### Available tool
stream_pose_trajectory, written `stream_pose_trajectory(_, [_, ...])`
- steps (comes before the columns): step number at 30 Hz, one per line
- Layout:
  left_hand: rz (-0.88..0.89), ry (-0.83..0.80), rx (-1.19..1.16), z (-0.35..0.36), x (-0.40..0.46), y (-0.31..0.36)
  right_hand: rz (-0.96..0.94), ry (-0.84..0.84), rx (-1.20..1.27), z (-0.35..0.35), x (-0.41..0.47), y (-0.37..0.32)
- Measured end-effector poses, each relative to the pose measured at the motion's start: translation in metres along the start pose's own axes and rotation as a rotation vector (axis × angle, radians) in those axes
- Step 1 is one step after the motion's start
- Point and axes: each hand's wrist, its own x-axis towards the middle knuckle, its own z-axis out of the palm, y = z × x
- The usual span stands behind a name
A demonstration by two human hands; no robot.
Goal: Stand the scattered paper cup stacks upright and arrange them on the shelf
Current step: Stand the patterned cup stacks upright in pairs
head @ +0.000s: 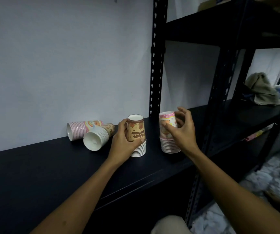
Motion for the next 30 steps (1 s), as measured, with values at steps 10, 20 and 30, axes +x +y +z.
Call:
stream_pose_trajectory(10, [-0.129, -0.083, -0.024, 0.033, 0.032, -0.024, 0.132, -0.106, 0.0, -0.005, -0.006, 0.044])
stream_pose_trajectory(20, [-0.126, -0.107, -0.03, 0.054, 0.063, -0.036, 0.182, -0.191, -0.028, -0.008, 0.011, 0.061])
stream_pose_trajectory(30, [-0.124, -0.104, 0.03, 0.051, 0.059, -0.041, 0.196, -0.115, -0.107, -0.006, 0.01, 0.065])
